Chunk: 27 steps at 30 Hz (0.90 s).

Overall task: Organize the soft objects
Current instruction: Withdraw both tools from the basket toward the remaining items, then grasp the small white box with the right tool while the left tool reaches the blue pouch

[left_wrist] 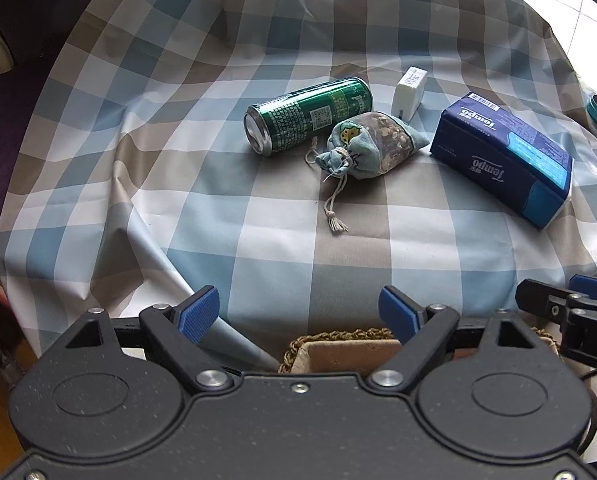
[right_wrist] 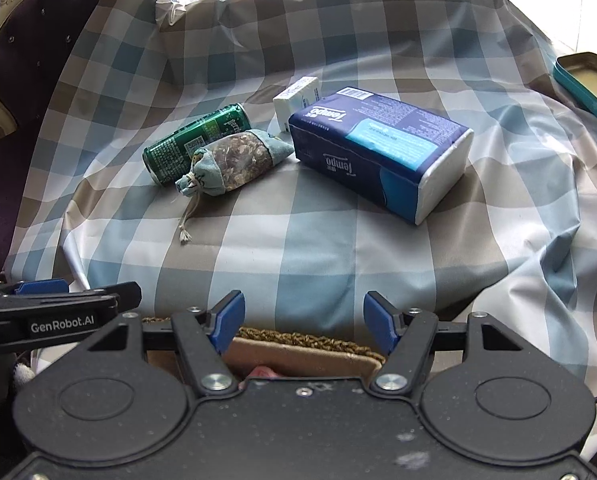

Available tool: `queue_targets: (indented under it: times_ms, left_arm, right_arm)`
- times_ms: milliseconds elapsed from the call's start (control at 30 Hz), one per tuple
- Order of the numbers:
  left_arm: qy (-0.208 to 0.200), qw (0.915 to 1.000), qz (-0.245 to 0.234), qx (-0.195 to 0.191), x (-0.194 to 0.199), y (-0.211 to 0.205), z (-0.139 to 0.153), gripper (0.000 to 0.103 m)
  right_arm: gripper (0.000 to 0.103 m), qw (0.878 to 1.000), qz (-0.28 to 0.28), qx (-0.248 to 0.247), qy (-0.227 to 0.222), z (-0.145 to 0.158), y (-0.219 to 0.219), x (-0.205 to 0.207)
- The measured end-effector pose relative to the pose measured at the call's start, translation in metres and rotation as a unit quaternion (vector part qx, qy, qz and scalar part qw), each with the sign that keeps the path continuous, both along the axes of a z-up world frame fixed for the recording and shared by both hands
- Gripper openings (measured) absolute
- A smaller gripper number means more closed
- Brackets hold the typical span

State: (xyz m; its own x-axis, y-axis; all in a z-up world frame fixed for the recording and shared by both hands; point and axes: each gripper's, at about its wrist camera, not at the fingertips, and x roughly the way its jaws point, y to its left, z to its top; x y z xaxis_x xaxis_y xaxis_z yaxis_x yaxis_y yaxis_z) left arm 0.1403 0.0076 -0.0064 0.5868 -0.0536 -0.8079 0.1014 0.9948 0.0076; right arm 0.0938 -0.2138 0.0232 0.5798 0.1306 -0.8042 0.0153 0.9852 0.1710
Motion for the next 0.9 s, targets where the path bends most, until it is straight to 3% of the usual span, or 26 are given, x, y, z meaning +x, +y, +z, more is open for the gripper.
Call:
queue_targets:
  times_ms: [533, 767, 900]
  left_arm:
    - [0.015, 0.9999, -0.005, 0.001, 0.055, -0.011, -0.012, 0.083]
    - [0.020, 0.9997, -0.011, 0.000, 0.071, -0.018, -0.017, 0.083]
    - [0.024, 0.9996, -0.014, -0.001, 0.077, -0.020, -0.019, 0.083]
  right_arm:
    - [0.069, 0.995, 0.019, -0.059, -0.078, 0.021, 0.001, 0.115]
    - [0.071, 0.989, 0.069, -0.105, -0.077, 0.003, 0.014, 0.183]
    - [0.079, 0.982, 0.116, -0.124, -0.085, -0.007, 0.020, 0.216]
